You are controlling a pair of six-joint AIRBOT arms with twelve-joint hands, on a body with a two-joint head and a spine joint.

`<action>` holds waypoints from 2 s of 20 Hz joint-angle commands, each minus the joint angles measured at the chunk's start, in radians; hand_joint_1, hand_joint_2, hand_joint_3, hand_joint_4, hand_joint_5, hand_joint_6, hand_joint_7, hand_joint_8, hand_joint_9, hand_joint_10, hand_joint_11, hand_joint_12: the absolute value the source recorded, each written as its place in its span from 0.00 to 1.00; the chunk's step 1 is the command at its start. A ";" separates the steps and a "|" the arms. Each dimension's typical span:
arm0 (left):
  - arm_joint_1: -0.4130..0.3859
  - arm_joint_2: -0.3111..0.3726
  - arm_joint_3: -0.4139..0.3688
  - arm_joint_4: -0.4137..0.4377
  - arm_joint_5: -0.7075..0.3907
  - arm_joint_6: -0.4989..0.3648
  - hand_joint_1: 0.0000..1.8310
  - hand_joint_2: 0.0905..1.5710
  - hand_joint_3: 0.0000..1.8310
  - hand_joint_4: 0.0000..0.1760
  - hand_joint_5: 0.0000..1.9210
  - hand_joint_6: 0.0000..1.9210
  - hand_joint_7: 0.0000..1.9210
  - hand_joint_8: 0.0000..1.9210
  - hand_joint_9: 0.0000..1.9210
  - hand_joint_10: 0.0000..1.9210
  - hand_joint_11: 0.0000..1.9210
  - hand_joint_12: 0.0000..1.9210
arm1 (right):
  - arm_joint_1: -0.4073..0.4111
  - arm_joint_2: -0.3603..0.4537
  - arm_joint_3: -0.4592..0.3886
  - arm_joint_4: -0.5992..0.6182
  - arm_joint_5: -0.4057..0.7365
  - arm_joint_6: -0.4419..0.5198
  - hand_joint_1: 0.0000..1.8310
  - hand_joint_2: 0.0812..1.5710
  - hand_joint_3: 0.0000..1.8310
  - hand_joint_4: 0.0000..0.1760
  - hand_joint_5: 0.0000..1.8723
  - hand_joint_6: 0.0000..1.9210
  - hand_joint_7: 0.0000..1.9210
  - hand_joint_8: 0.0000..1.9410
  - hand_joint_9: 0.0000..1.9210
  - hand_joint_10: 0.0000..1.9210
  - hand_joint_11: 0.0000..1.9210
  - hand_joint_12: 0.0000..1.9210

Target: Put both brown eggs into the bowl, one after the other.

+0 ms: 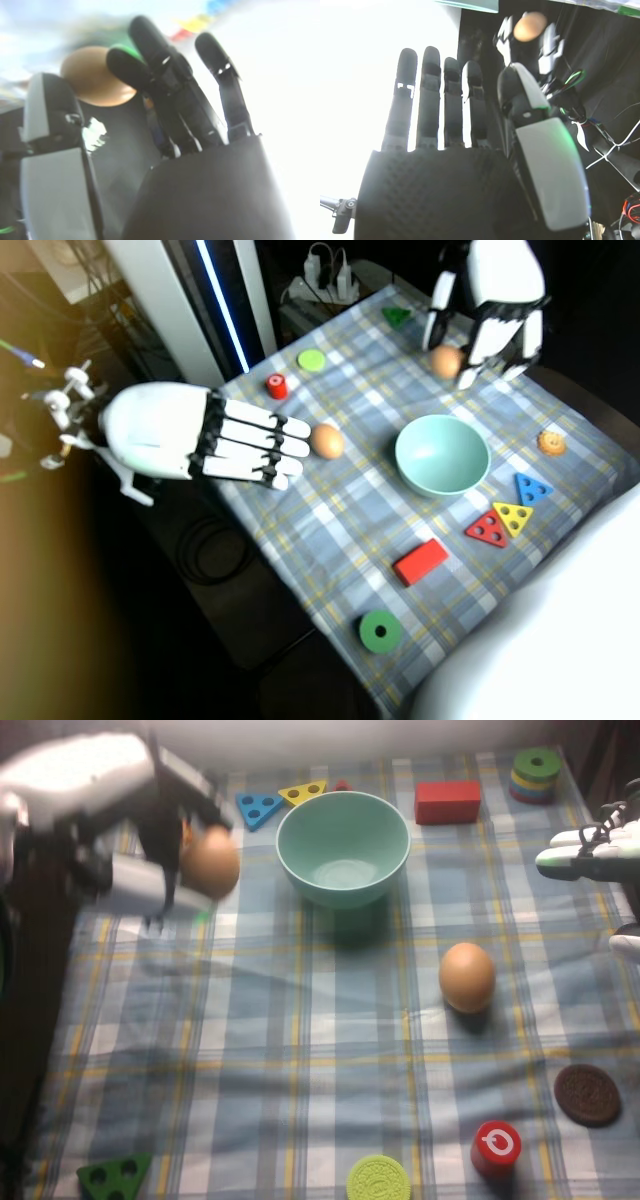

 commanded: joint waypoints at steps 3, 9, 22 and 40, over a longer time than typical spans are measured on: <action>-0.110 -0.100 0.097 -0.006 -0.055 -0.005 0.69 0.67 0.00 0.00 0.52 0.40 0.58 0.50 0.52 0.16 0.11 0.52 | 0.000 -0.007 0.014 0.033 0.122 0.006 0.33 0.87 0.00 0.00 0.25 0.00 0.24 0.00 0.26 0.00 0.05 0.58; -0.158 -0.300 0.294 -0.071 0.082 -0.005 0.63 0.67 0.00 0.00 0.54 0.45 0.57 0.43 0.53 0.18 0.11 0.68 | 0.007 -0.030 0.036 0.031 0.117 0.013 0.33 0.88 0.00 0.00 0.28 0.00 0.27 0.00 0.29 0.00 0.08 0.59; -0.127 -0.400 0.381 -0.140 0.157 0.029 0.58 0.56 0.00 0.14 0.44 0.00 0.46 0.00 0.42 0.08 0.04 0.61 | 0.017 -0.043 0.045 0.023 0.117 0.017 0.35 0.88 0.00 0.00 0.29 0.00 0.27 0.00 0.25 0.00 0.02 0.52; 0.081 0.009 -0.060 0.216 -0.403 -0.430 0.48 0.49 0.00 1.00 0.03 0.00 0.08 0.00 0.10 0.00 0.00 0.44 | 0.174 -0.131 0.116 -0.162 -0.051 0.115 0.48 0.70 0.00 0.00 0.30 0.00 0.25 0.00 0.24 0.00 0.11 0.33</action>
